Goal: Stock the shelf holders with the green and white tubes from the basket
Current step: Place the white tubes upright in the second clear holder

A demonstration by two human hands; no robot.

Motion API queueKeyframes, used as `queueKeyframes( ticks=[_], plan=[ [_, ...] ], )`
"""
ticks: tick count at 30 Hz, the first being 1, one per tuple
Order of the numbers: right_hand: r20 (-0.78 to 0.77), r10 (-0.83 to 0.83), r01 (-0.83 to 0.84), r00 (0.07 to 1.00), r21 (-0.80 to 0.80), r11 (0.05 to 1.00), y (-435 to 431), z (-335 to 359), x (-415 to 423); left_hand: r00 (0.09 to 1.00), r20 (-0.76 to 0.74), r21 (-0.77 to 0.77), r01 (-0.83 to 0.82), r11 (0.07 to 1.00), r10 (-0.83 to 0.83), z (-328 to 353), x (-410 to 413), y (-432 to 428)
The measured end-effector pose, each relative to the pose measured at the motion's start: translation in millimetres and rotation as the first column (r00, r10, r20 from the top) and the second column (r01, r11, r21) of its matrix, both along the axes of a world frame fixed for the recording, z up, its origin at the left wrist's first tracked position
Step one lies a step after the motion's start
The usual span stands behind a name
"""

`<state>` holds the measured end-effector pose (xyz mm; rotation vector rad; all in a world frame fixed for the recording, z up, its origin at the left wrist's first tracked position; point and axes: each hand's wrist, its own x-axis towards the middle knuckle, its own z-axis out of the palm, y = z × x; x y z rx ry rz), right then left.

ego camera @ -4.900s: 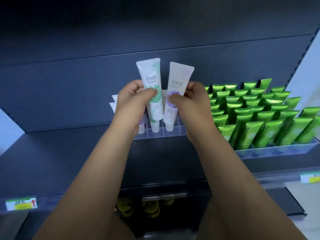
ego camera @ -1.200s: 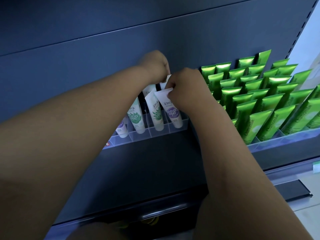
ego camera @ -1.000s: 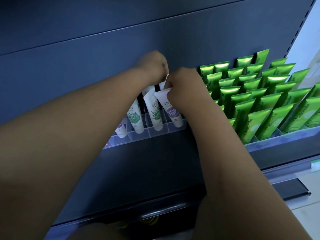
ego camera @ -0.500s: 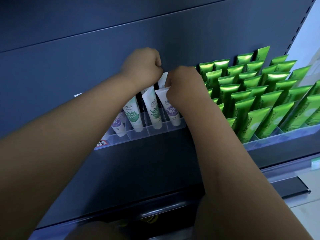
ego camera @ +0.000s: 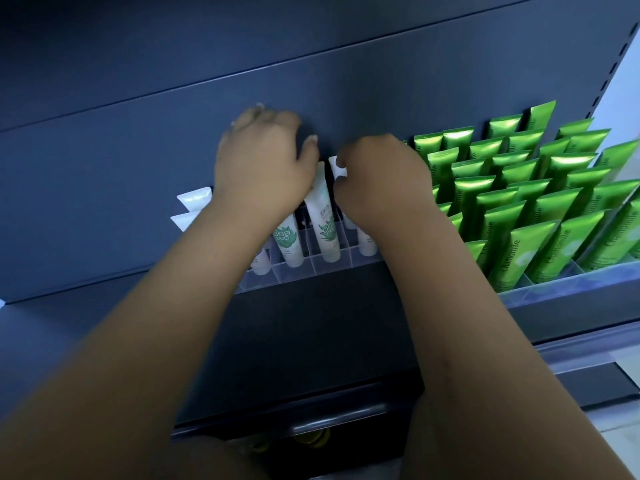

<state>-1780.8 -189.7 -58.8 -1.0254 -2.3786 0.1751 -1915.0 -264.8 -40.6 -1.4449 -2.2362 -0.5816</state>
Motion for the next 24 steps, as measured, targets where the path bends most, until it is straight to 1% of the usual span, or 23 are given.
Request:
queueKeyframes(
  ticks=[3,6,10,12,14,15,21,24],
  plan=[
    [-0.007,0.016,-0.015,1.000,0.017,1.000,-8,0,2,0.995,0.070,0.081,-0.074,0.994,0.069,-10,4,-25],
    [-0.039,0.038,-0.035,0.998,0.075,0.997,-14,-3,5,0.985,0.118,0.148,-0.142,0.979,0.125,-22,6,-52],
    [-0.119,0.108,-0.092,0.987,0.133,0.987,-29,-13,1,0.965,0.112,0.169,-0.255,0.952,0.239,-39,3,-87],
    [-0.127,0.158,-0.138,0.979,0.154,0.978,-40,-19,-3,0.951,0.082,0.126,-0.307,0.943,0.299,-49,1,-101],
    [-0.068,0.206,-0.192,0.976,0.165,0.967,-51,-24,-8,0.940,0.016,0.069,-0.342,0.937,0.341,-59,-3,-116],
    [-0.032,0.220,-0.212,0.975,0.162,0.964,-56,-27,-10,0.936,0.006,0.055,-0.352,0.934,0.353,-64,-5,-122],
    [0.095,0.291,-0.301,0.952,0.126,0.945,-80,-41,-25,0.922,0.062,0.058,-0.385,0.921,0.382,-78,-22,-151],
    [0.086,0.312,-0.320,0.946,0.109,0.941,-86,-45,-32,0.920,0.147,0.070,-0.376,0.924,0.363,-79,-32,-156]
  ],
)
